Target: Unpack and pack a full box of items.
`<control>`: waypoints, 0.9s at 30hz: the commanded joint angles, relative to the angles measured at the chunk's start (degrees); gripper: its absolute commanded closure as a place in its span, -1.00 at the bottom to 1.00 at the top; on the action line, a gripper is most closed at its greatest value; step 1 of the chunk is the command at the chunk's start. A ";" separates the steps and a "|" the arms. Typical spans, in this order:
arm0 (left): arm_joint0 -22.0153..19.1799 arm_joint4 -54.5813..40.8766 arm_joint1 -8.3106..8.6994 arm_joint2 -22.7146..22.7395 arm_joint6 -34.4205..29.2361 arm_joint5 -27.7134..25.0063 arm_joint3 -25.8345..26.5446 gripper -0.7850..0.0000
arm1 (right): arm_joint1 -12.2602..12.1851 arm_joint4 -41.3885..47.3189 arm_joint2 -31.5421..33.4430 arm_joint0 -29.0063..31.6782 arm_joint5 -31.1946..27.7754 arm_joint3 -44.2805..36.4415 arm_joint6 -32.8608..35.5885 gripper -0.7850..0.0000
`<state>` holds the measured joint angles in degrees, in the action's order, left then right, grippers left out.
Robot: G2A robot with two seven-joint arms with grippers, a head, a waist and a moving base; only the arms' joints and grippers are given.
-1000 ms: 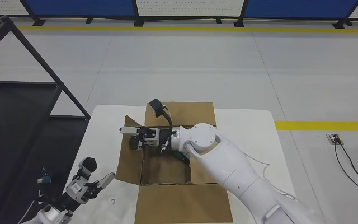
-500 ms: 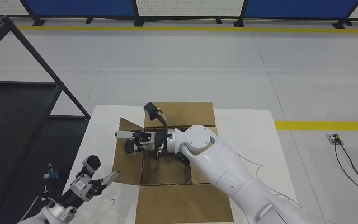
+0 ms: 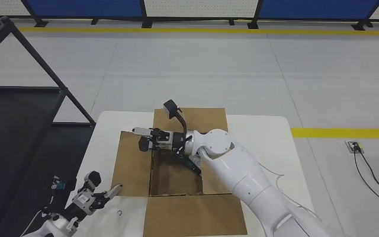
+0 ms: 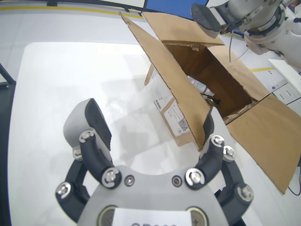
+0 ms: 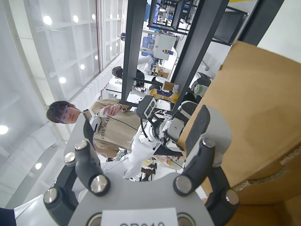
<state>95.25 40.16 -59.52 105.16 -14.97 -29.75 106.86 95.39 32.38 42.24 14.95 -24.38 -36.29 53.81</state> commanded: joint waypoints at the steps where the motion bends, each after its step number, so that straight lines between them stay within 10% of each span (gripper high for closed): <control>1: 0.33 -0.06 0.01 0.36 0.12 -0.10 -0.50 -1.00 | -0.35 -0.40 0.87 0.24 0.11 -0.10 -0.24 -1.00; 27: 1.23 1.49 -0.10 1.04 2.21 0.23 -4.36 -1.00 | -4.62 -7.39 10.21 6.83 2.43 -10.27 -1.60 -1.00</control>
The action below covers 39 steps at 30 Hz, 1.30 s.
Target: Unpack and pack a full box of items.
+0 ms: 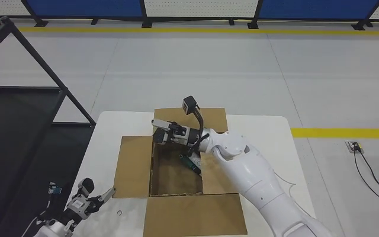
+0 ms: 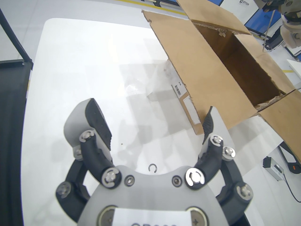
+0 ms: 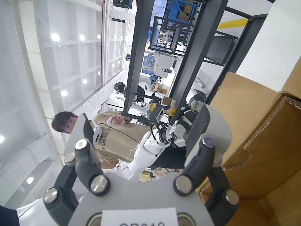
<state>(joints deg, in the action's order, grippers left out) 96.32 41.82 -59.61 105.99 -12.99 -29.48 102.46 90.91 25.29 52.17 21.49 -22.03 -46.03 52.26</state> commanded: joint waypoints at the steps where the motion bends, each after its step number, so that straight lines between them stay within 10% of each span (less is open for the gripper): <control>1: 0.36 -0.42 -0.02 0.44 0.42 -0.13 0.06 -1.00 | -0.34 -0.68 0.62 0.69 0.29 -1.21 -0.07 -1.00; 29: 6.01 -3.26 -0.47 6.11 4.90 -2.72 4.87 -1.00 | -3.21 -6.23 6.43 7.70 4.20 -11.99 -0.11 -1.00; 39: 10.61 -4.28 -0.99 11.95 10.43 -5.30 15.01 -1.00 | -6.62 -10.86 14.84 14.05 2.78 -22.62 3.32 -1.00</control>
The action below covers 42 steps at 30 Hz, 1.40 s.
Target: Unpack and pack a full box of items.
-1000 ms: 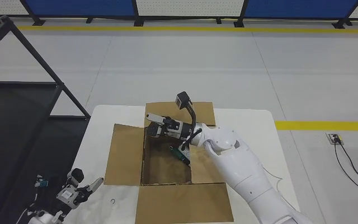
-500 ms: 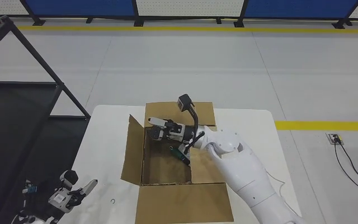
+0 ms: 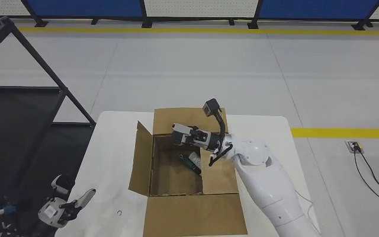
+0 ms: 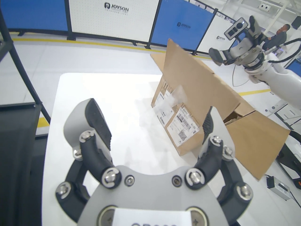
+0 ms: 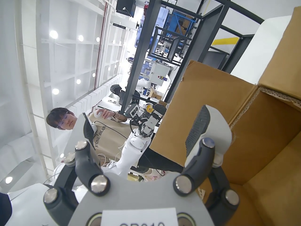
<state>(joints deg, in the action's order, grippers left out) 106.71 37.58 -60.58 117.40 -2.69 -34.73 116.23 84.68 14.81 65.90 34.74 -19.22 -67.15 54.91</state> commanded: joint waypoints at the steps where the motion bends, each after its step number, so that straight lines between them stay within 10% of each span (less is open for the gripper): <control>1: 0.49 -0.33 -0.07 1.07 0.07 0.02 2.62 -1.00 | -0.85 -0.98 2.32 1.90 -0.01 -3.38 1.58 -1.00; 14: -3.54 1.49 0.05 -0.90 -6.23 5.61 18.42 -1.00 | -6.24 -3.37 20.87 17.40 2.95 -24.28 9.77 -1.00; 28: -29.95 7.45 0.50 -29.43 -23.42 18.64 15.70 -1.00 | -10.43 6.65 36.38 19.73 3.49 -21.23 26.43 -1.00; 42: -29.41 5.81 0.42 -29.94 -23.29 18.91 14.87 -1.00 | -10.44 6.73 36.07 19.87 3.70 -21.63 25.04 -1.00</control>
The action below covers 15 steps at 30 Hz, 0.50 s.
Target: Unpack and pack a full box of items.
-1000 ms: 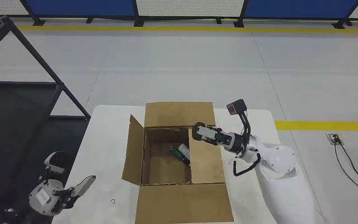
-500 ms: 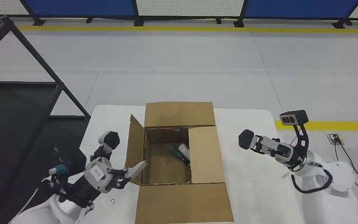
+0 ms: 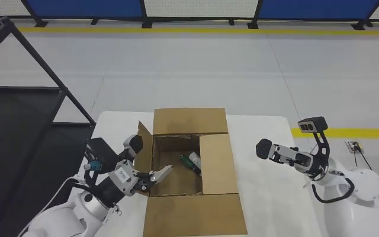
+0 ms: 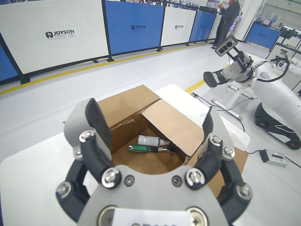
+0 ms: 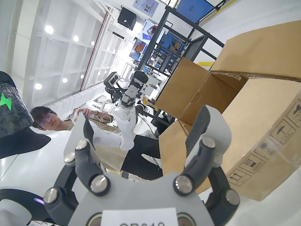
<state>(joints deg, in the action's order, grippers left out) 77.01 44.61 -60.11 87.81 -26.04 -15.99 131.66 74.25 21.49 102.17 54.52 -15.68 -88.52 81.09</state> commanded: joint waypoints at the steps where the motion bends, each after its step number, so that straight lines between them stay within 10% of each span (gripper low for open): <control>1: 0.34 -4.27 -0.15 -1.18 0.04 -0.13 -1.46 -1.00 | -0.07 -0.02 -0.55 -0.12 0.02 -0.62 -2.28 -1.00; 15: -14.80 -24.47 -2.88 -21.76 -7.08 6.53 -20.51 -1.00 | -2.97 3.35 4.52 0.33 -4.66 2.39 2.41 -1.00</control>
<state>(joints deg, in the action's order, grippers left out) 62.90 20.33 -62.76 67.46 -33.38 -10.01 112.16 71.45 24.94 106.55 54.90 -20.38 -86.06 83.02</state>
